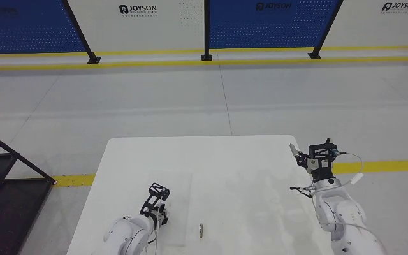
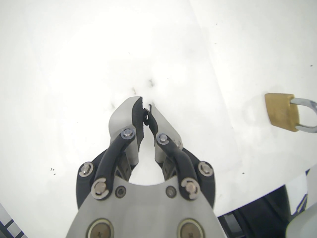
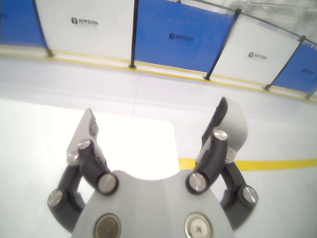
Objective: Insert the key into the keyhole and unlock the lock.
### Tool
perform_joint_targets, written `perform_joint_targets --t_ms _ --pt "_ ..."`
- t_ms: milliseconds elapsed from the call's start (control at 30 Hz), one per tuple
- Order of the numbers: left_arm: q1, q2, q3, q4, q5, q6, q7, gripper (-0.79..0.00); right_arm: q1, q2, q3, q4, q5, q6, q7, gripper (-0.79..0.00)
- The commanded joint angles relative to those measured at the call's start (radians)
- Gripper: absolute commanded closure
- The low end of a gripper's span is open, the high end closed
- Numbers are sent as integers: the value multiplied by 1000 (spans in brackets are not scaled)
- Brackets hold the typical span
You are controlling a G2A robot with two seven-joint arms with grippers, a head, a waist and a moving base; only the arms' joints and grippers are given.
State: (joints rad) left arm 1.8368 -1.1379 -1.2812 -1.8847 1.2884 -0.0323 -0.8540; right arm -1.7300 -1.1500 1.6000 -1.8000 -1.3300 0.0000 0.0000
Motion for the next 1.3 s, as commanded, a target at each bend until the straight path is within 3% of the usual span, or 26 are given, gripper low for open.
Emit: perform_joint_targets --t_ms 0,300,467,600,700,833,1000,1267 --pt "3 1 -6 -8 -6 -2 0 0 0 0 0 0 0 0 0 -785" --pt "24 6 -48 -56 -44 -18 32 0 0 0 0 0 0 0 0 -785" --pt "99 14 -111 -131 -118 -78 144 0 0 0 0 0 0 0 0 -785" --pt "203 19 -193 -194 -287 -198 323 0 0 0 0 0 0 0 0 -785" --pt "298 26 -263 -212 -399 -359 466 0 0 0 0 0 0 0 0 -785" --pt "374 34 -338 -167 -471 -601 648 0 0 0 0 0 0 0 0 -785" --pt "394 39 -392 -77 -481 -820 829 0 -6 0 -8 1 -26 -3 8 -785" --pt "399 39 -405 -47 -466 -841 867 0 -90 -9 -267 -108 -340 -50 165 -785"
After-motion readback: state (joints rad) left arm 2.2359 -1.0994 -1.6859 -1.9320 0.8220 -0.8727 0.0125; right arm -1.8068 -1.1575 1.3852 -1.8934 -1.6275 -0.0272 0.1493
